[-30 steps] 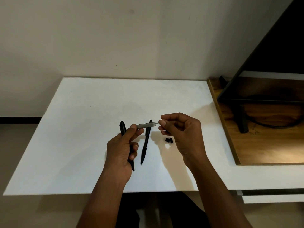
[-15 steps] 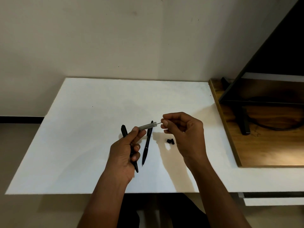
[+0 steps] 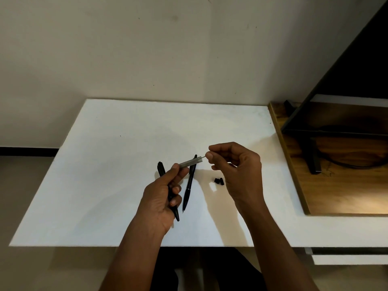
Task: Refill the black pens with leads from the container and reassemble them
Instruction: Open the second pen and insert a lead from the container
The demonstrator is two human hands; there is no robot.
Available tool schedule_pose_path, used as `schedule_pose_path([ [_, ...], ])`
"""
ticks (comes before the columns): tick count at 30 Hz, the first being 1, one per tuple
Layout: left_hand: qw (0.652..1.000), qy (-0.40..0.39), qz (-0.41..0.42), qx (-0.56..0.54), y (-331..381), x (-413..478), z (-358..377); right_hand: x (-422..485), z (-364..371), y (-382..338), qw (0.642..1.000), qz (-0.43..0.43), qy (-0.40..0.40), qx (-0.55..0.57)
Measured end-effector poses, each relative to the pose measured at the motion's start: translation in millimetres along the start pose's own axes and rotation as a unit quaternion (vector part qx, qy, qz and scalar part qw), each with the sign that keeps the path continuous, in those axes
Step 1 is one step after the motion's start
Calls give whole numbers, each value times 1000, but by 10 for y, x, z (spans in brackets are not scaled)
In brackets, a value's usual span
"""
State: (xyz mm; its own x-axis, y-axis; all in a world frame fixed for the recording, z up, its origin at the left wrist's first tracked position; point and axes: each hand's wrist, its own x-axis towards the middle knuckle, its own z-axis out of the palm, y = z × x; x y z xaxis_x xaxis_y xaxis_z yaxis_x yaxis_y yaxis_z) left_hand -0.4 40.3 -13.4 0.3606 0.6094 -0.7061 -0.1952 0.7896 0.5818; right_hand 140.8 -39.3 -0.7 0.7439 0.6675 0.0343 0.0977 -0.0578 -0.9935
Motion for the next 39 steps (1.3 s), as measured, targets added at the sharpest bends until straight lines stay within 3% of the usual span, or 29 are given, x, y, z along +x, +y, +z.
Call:
schedule_pose_path([
  [23, 1000, -8, -8, -28, -15, 16, -30, -28, -4, 18, 998, 57, -17, -15],
  [27, 990, 25, 107, 85, 10, -29, 8, -46, 19, 34, 977, 167, -84, 103],
  [30, 918, 70, 286, 265, 25, -60, 24, -57, 26, 49, 944, 245, -100, 199],
  [32, 870, 73, 357, 331, 23, -88, 40, -55, 16, 51, 925, 278, -97, 239],
  [34, 869, 70, 368, 325, 20, -97, 55, -50, -4, 42, 910, 300, -97, 271],
  [39, 904, 56, 333, 263, 36, -59, 33, -37, -48, -5, 887, 325, -95, 313],
])
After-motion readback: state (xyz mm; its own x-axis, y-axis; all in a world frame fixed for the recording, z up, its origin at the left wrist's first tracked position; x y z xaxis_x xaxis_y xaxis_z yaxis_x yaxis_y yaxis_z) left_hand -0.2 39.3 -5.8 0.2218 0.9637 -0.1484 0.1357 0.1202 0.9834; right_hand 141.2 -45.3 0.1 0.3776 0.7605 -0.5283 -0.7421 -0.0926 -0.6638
